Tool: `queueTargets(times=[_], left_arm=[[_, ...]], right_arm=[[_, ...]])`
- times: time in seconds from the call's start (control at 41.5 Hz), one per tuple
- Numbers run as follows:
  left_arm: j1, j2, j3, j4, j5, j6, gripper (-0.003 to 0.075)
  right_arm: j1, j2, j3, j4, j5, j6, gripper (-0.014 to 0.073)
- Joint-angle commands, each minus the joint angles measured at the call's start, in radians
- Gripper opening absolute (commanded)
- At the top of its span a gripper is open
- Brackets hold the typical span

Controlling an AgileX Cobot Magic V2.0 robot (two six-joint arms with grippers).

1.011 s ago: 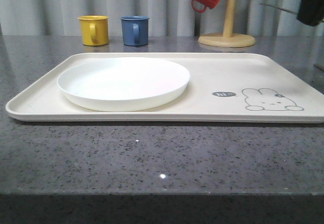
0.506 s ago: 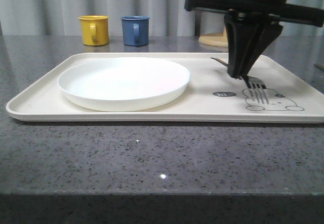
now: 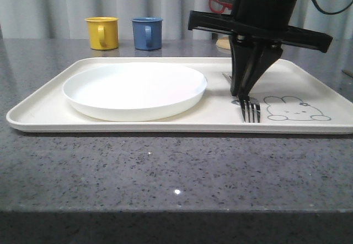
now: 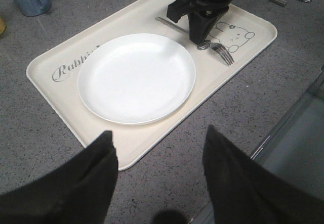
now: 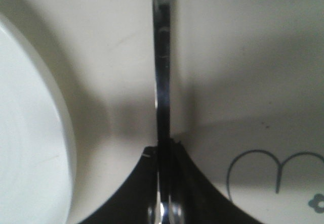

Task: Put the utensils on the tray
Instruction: 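Lower the fork onto the tray beside the plate and open the right gripper, then grasp the steel chopsticks with the right gripper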

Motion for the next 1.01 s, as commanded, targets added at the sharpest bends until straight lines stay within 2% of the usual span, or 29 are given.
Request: queueTargets(times=[0.0,0.096,0.144,0.337,0.53,0.698,0.987], left_arm=[[0.0,0.0,-0.028,-0.005,-0.077,-0.008,0.0364],[0.0,0.0,-0.028,-0.005,-0.077,-0.008,0.0364],[0.0,0.0,-0.028,-0.005,-0.077,-0.008,0.0364],[0.0,0.0,-0.028,-0.005,-0.077,-0.008,0.0364],[0.0,0.0,-0.028,-0.005,-0.077,-0.008,0.0364],[0.0,0.0,-0.028,-0.005,-0.077,-0.008,0.0364],[0.0,0.0,-0.028,-0.005,-0.077,-0.008,0.0364]], right_arm=[[0.001,-0.044,-0.032,0.002,-0.025,-0.001,0.0192],[0.001,-0.052,-0.032,-0.001,-0.032,-0.002,0.0298],[0.001,-0.06,-0.032,-0.003,-0.035,-0.006,0.0316],[0.001,-0.156,-0.042,-0.053,0.008,-0.146,0.0318],[-0.023,-0.266,-0.032,-0.253,0.127,-0.172,0.0318],[-0.153,-0.331,0.026,-0.251,0.187,-0.272,0.0318],[-0.387,-0.342,0.145,-0.198,0.179,-0.393,0.0318]])
